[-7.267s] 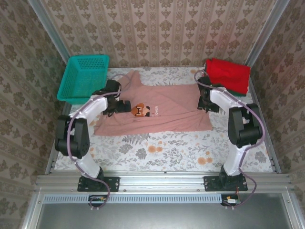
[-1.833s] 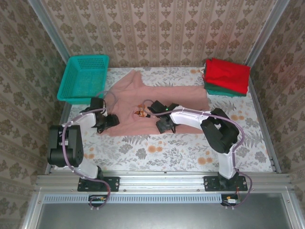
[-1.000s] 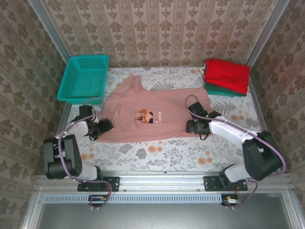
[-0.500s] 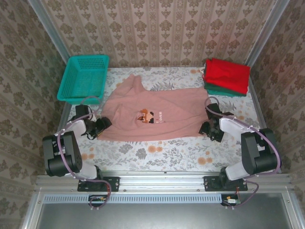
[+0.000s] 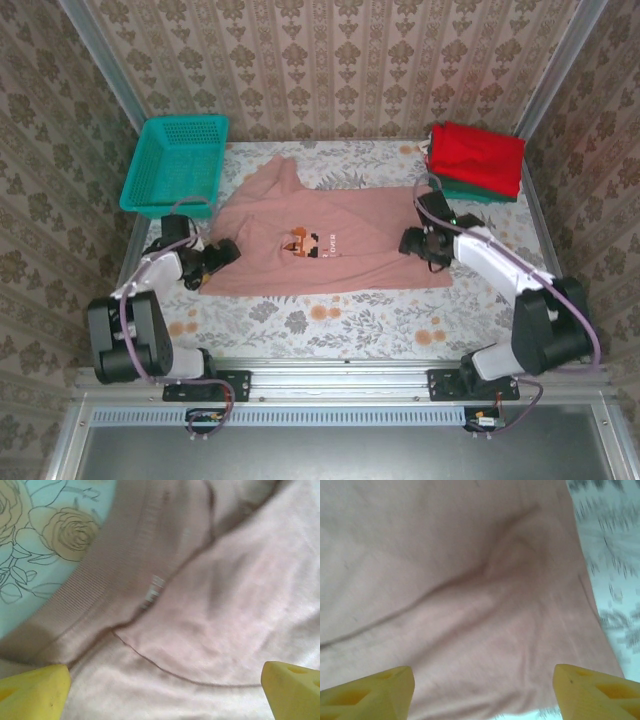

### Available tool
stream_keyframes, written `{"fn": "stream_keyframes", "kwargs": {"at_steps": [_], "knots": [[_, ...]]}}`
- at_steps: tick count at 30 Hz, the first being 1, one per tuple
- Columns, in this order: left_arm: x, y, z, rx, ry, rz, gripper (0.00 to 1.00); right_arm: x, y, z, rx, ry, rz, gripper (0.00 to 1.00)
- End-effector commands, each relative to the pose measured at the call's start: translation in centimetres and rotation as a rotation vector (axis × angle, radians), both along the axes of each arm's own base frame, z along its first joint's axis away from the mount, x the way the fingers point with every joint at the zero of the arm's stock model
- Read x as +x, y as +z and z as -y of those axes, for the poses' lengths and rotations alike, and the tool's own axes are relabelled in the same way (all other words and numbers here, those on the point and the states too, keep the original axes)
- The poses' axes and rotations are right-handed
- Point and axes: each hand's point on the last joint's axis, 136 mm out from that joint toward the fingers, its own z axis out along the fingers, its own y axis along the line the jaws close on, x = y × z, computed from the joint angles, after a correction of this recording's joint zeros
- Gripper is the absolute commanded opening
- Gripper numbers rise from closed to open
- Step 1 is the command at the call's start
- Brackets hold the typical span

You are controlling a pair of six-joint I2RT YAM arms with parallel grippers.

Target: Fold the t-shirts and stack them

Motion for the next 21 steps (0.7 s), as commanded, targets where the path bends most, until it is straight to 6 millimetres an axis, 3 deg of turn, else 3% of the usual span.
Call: {"fn": "stream_keyframes", "kwargs": {"at_steps": [1,3,5,8,11,15,16,18,21], "knots": [[1.1,5.8,-0.5,0.122,0.013,0.138,1.00,5.0,2.6,0.8,-0.138,0.048,0.072,0.78],[2.7,8.7,0.4,0.153,-0.007,0.243,1.00,7.7,3.0,1.3,-0.194,0.058,0.069,0.78],[5.2,11.2,2.4,0.168,-0.063,0.343,1.00,10.4,2.7,1.4,-0.228,0.079,0.066,0.78],[10.1,12.4,6.4,0.186,-0.175,0.405,1.00,14.0,1.8,1.7,-0.239,0.090,0.042,0.77],[15.6,11.4,9.8,0.212,-0.274,0.379,0.97,16.8,0.0,1.6,-0.235,0.110,0.026,0.74],[22.4,8.8,12.5,0.254,-0.337,0.354,0.74,19.0,-2.3,2.7,-0.245,0.081,-0.018,0.71],[24.1,8.9,12.7,0.260,-0.334,0.367,0.73,19.6,-2.9,2.8,-0.227,0.079,-0.022,0.69],[26.5,7.3,13.2,0.281,-0.343,0.347,0.83,20.2,-3.6,3.2,-0.220,0.059,-0.034,0.69],[29.2,4.5,13.7,0.302,-0.358,0.315,0.87,21.0,-5.0,3.2,-0.193,0.062,-0.061,0.70]]}}
